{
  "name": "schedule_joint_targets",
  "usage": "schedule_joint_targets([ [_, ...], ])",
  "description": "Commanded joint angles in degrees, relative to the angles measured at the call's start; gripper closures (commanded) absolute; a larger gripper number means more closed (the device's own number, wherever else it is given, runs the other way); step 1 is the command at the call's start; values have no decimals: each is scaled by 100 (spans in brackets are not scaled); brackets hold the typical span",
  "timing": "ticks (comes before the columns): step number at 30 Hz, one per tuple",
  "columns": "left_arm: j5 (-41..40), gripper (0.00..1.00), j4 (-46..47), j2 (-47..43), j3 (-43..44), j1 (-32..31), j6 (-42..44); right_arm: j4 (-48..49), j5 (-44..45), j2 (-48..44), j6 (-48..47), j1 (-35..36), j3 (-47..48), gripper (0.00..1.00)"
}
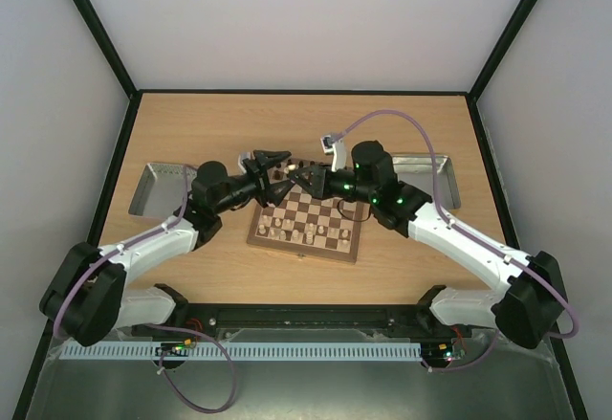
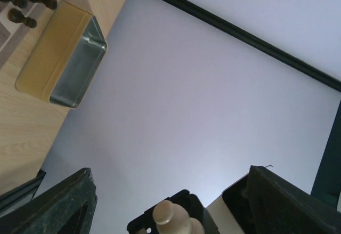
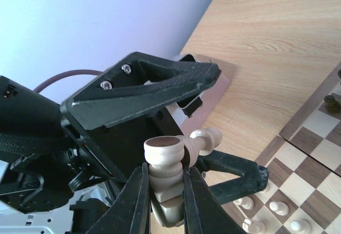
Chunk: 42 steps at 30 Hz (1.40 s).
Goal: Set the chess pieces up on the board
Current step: Place the chess piece on the chessboard.
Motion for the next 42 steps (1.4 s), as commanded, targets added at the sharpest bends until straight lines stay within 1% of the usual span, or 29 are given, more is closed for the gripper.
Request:
schedule_joint_targets([
  [1, 97, 26, 975, 54, -178, -6, -900, 422, -184, -159, 36, -25, -98, 91],
  [4, -20, 37, 1024, 43, -254, -10, -1018, 537, -267, -205, 87, -23, -134, 91],
  [9, -17, 50, 1255, 92, -276, -22, -1203, 576, -336, -251, 98, -27, -167, 90],
  [14, -46, 65, 1353, 134, -271, -24, -1245, 556, -413, -243, 80, -28, -199, 90],
  [19, -145, 83, 1211, 110, -204, -22, -1014, 403, -417, -297, -6, -23, -266, 90],
  [22, -228, 89, 886, 45, -88, -11, -659, 220, -356, -353, -96, -30, -297, 90],
  [25, -392, 91, 322, -82, 33, 34, -36, -127, -243, -419, -237, -23, -297, 90],
  [28, -597, 91, -330, -270, 111, 148, 864, -664, 18, -490, -492, -24, -285, 90],
  [31, -939, 91, -1453, -534, 271, 224, 2370, -1332, 693, -472, -619, -26, -218, 90],
  [33, -1328, 91, -2420, -693, 557, 216, 3439, -1831, 1300, -365, -620, -27, -136, 90],
  [34, -1502, 91, -2762, -753, 651, 209, 3936, -2068, 1654, -255, -610, -31, -80, 90],
  [36, -1872, 91, -3344, -868, 720, 196, 4681, -2482, 2212, 27, -641, -46, 38, 91],
  [39, -2155, 90, -3822, -944, 706, 196, 5469, -2870, 2758, 537, -630, -112, 163, 91],
  [42, -2106, 90, -3959, -932, 634, 196, 5914, -2965, 3139, 1046, -652, -157, 213, 91],
])
